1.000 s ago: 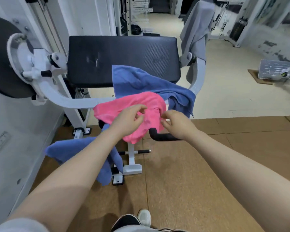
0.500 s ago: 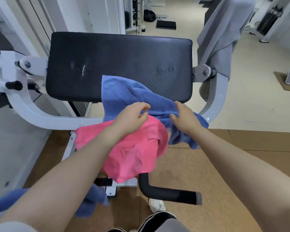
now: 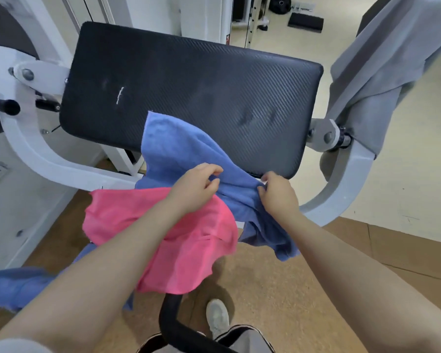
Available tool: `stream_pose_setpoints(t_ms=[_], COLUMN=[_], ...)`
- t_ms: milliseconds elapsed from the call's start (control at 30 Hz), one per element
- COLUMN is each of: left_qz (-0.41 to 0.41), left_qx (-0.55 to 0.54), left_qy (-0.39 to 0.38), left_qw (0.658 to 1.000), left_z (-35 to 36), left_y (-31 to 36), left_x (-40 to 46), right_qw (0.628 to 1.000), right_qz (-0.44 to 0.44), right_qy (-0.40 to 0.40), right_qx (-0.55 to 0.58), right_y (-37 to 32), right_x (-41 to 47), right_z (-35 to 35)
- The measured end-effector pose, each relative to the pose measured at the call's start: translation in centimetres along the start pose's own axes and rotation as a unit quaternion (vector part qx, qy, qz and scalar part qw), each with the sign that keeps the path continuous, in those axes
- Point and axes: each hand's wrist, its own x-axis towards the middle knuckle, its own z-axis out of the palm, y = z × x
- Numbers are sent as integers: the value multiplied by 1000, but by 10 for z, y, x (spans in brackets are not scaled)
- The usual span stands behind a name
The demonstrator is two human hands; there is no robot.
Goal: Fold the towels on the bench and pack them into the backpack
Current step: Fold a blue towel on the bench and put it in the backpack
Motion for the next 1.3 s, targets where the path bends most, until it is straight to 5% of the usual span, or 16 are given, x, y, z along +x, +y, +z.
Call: stream_pose_setpoints(t_ms=[100, 300, 467, 567, 667, 800, 900, 1067, 1200, 1300], left_qz=[8, 34, 79, 94, 64, -18, -99, -253, -359, -418], left_qx=[-1, -83, -250, -257, -231, -204, -190, -191, -250, -311], left_qy=[29, 121, 176, 252, 359, 422, 430, 485, 529, 556], left_qw=[1000, 989, 949, 928, 902, 883, 877, 815, 727, 648], left_z=[-4, -35, -73, -94, -116, -134, -135, -128, -105, -85], left_y=[11, 38, 67, 76, 74, 60, 48, 26, 9, 8], left_x=[2, -5, -45, -78, -116, -192, -257, -422, -559, -651], right_qw=[991, 883, 795, 733, 721, 821, 837, 781, 618, 574], right_qz=[-20, -97, -193, -241, -290, -377, -451, -570, -762, -788], right_qy=[13, 75, -51, -144, -219, -142, -179, -176, -45, -104], right_qx=[134, 452, 573, 620, 590, 405, 255, 187, 186, 197], right_y=[-8, -68, -136, -174, -208, -249, -276, -315, -299, -285], right_x=[10, 15, -3, -26, -53, -87, -126, -274, -404, -497], right_z=[-19, -84, -126, -141, -141, -107, -63, 19, 73, 114])
